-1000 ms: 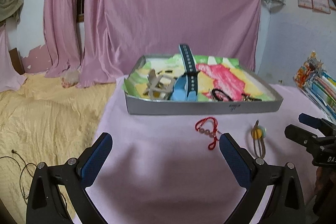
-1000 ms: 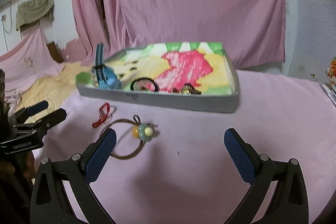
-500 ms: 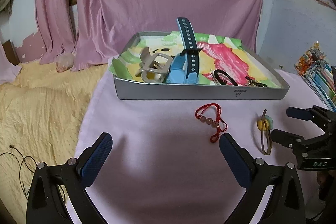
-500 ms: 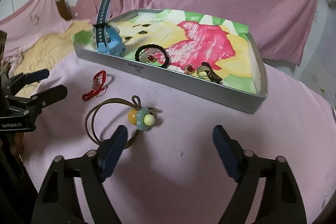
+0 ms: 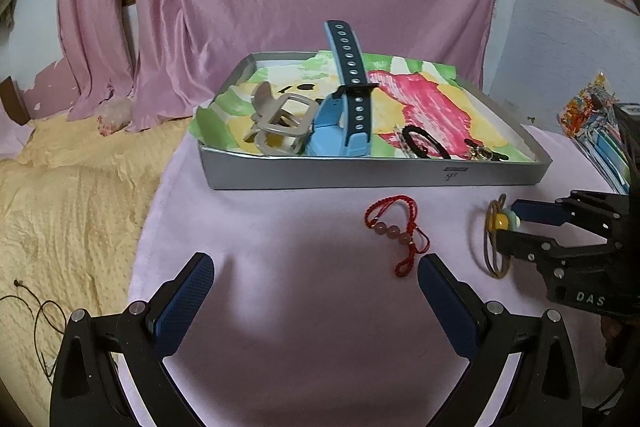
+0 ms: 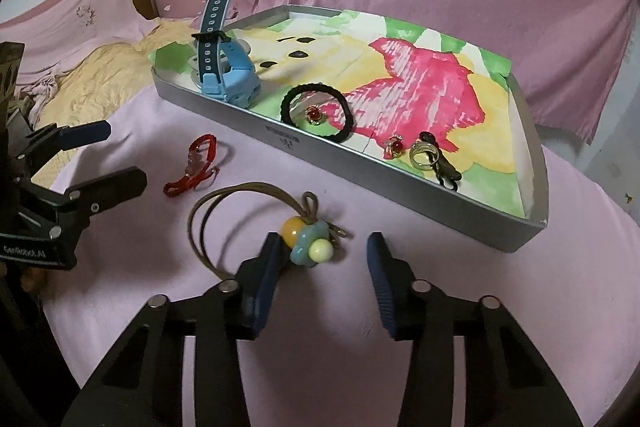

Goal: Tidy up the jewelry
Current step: 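Grasp the red beaded string with the left tool while the right tool grasps the brown beaded cord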

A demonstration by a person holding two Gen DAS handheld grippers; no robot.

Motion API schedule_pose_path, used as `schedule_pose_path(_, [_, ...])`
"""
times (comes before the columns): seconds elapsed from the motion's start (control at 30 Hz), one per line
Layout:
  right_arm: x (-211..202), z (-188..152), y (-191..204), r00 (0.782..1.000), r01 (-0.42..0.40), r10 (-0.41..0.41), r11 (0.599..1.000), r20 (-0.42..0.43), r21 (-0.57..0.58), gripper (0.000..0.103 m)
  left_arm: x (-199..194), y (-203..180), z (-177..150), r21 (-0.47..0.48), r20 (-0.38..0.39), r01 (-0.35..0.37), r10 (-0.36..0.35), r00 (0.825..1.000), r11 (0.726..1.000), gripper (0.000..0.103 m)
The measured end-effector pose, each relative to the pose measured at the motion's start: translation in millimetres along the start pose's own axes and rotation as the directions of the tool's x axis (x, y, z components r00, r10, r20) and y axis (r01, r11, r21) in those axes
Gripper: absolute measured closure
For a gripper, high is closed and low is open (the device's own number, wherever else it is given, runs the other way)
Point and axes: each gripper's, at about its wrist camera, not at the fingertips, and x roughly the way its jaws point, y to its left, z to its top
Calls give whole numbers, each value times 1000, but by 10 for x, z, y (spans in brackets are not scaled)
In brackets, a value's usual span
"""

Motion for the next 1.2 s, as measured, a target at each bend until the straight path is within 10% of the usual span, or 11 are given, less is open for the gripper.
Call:
schedule_pose_path(0.37, [11,-25,-233,1000,18,-19,998,17,60,80,107,-161,120,43,-23,53,-52,998,998,1])
schedule_pose_path(1.2, [23,-47,-331,1000,-5,2,995,32,96,80,226,-446,146,150,-103,97,-82,991,984,87])
